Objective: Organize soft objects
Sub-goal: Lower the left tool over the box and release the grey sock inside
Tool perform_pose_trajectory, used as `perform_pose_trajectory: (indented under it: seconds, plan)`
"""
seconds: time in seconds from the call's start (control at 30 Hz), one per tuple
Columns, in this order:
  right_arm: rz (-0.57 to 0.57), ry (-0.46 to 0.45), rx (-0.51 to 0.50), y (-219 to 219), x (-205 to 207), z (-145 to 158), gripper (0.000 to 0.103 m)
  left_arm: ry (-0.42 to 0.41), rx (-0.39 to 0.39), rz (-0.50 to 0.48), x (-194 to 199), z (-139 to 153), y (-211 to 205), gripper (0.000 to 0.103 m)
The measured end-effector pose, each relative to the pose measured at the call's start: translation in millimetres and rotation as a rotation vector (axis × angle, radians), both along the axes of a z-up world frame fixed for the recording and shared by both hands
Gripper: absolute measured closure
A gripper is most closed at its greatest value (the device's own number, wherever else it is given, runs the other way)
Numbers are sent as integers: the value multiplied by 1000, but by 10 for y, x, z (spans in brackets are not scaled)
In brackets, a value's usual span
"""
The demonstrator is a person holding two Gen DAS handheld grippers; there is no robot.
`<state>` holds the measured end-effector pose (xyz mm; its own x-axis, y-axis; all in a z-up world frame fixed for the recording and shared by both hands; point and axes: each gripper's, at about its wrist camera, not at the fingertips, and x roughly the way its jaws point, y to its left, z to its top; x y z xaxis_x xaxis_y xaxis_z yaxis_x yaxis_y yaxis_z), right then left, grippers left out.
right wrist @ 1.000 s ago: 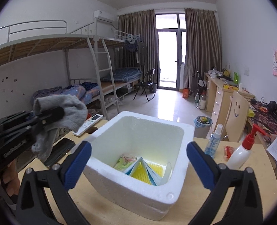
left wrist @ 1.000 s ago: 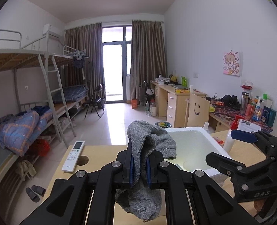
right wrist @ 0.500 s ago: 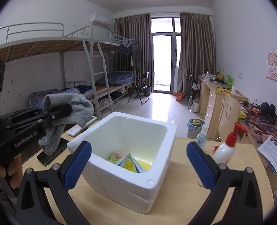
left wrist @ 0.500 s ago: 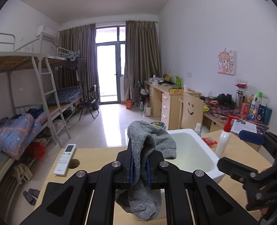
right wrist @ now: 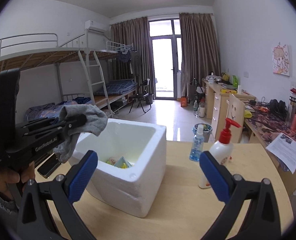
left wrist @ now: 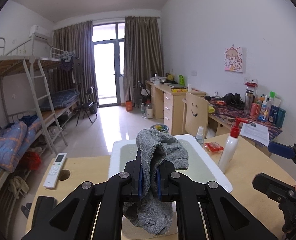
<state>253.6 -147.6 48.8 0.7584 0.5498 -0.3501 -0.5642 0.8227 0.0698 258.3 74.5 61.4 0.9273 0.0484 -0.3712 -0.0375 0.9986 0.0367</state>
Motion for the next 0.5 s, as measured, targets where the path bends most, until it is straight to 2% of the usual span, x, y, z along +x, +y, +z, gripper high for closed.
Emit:
perform_pose_trajectory:
  seconds: [0.5]
  plan:
    - [-65,7,10,-232,-33,-69,0,37,14,3,280,-87,-123,92]
